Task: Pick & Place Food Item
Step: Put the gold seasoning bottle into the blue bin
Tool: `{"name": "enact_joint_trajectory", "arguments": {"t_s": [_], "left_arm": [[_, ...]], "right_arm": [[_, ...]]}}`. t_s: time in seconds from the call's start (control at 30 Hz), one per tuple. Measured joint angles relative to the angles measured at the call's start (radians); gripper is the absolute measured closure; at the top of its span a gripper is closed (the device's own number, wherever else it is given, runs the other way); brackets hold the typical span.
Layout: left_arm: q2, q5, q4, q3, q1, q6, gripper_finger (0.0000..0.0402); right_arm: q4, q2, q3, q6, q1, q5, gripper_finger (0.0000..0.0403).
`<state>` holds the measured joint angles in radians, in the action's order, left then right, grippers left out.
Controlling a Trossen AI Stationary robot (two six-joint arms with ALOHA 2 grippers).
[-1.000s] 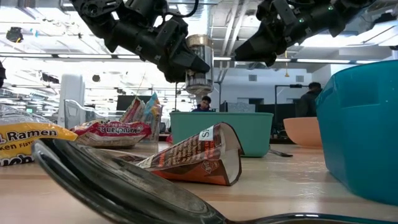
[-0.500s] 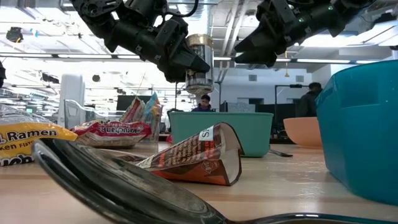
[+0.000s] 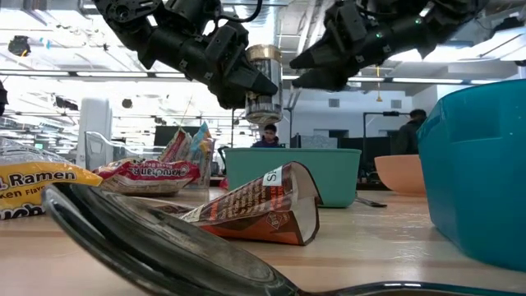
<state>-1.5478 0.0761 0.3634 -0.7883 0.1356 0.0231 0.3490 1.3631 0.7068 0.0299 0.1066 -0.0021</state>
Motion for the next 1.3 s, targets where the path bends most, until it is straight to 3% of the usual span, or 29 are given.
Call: {"name": "enact_joint_trajectory", "arguments": {"t_s": [0.4, 1.3], "left_arm": [[0.0, 0.0, -0.003, 0.0, 0.0, 0.003, 0.012], [0.0, 0.0, -0.004, 0.0, 0.0, 0.004, 0.012]], "right_arm": [[0.035, 0.065, 0.027, -0.011, 0.0, 0.001, 0.0066], [0.09, 0.065, 0.027, -0.003, -0.002, 0.001, 0.0066]]}}
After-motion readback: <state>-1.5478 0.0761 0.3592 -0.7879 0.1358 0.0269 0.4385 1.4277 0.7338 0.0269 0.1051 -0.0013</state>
